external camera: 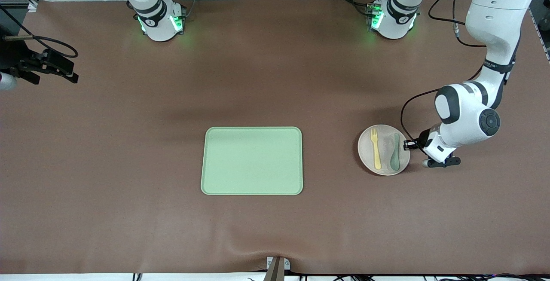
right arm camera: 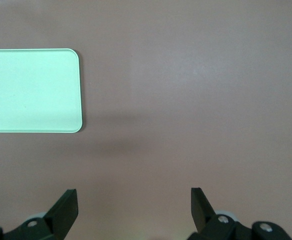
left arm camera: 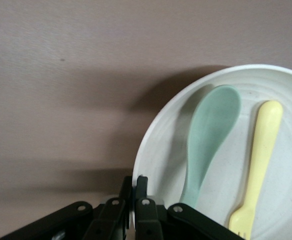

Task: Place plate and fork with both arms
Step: 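Carry the plate with the left gripper and lower it onto the tray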

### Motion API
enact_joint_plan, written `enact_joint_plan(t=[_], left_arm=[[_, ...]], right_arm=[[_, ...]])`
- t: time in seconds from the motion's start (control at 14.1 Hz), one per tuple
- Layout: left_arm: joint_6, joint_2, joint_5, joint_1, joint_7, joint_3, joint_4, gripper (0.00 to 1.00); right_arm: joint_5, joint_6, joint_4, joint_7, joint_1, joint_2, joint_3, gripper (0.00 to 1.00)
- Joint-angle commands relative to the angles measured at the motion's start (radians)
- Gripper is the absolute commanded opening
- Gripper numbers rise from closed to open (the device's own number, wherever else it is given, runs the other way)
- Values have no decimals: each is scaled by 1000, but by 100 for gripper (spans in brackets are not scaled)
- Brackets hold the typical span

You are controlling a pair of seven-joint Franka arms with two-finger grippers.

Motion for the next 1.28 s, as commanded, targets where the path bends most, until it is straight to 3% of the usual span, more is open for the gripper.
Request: enact_joint_plan(t=[0.0, 0.28, 0.64, 0.99, 1.2], left_arm=[[3, 18, -85, 6, 18, -31, 16, 0], [-52, 15, -194, 0, 3, -74, 89, 0], [-185, 43, -185, -98, -86, -110, 272, 0], [-233, 216, -122, -294, -330, -102, 517, 0], [-211, 303, -108, -368, -393, -101, 608, 0]], right_arm=[[3, -8, 5, -12, -8, -1, 3, 100], [3, -8, 5, -12, -8, -1, 3, 100], [3, -8, 5, -12, -8, -1, 3, 100], [5, -6, 5, -12, -10, 1, 3, 100], [5, 2, 6, -12, -8, 1, 1, 100]])
